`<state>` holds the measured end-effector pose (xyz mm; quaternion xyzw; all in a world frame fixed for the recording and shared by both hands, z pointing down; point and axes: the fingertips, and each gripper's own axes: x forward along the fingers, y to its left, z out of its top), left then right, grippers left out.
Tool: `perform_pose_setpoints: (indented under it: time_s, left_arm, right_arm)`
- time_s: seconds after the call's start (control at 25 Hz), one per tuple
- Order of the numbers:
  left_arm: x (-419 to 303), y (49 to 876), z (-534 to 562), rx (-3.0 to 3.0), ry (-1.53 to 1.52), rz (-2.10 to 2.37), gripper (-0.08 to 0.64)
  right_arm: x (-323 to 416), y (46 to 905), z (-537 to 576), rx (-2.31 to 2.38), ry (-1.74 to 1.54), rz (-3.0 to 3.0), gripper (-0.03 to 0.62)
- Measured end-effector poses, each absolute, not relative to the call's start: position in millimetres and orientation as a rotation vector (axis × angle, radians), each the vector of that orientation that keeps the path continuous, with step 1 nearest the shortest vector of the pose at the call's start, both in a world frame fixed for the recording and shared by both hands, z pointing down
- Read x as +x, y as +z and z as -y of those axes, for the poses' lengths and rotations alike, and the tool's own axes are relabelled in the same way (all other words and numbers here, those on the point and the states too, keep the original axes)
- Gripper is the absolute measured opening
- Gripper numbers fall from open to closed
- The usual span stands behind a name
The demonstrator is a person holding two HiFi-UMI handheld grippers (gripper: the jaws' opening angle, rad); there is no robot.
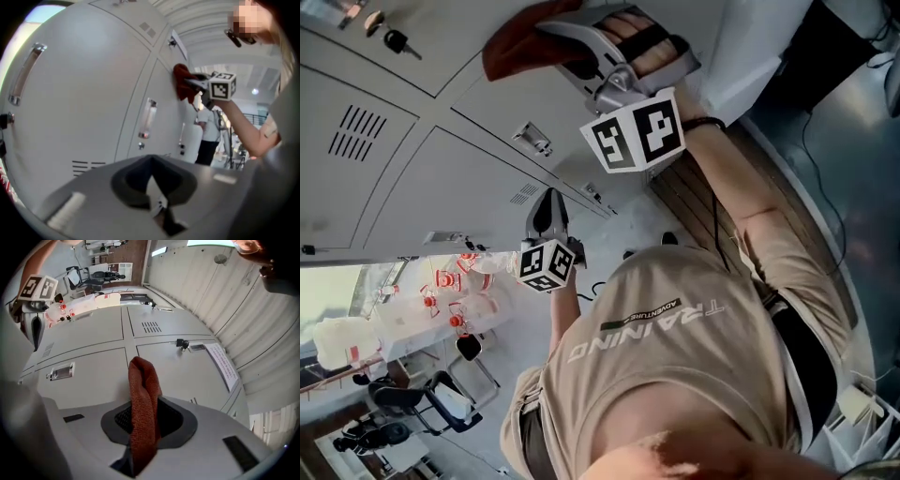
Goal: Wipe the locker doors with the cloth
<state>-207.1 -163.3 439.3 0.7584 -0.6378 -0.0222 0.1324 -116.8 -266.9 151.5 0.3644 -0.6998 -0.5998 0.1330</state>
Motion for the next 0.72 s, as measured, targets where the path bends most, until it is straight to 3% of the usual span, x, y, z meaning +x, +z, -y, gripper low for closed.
perform_pose_setpoints:
  time_s: [0.72]
  left_arm:
    - [-228, 450, 146, 2.11, -0.074, 1.904, 0.006]
  right_arm:
    - [-137, 373, 279, 0.684, -1.372, 2.092, 0.055]
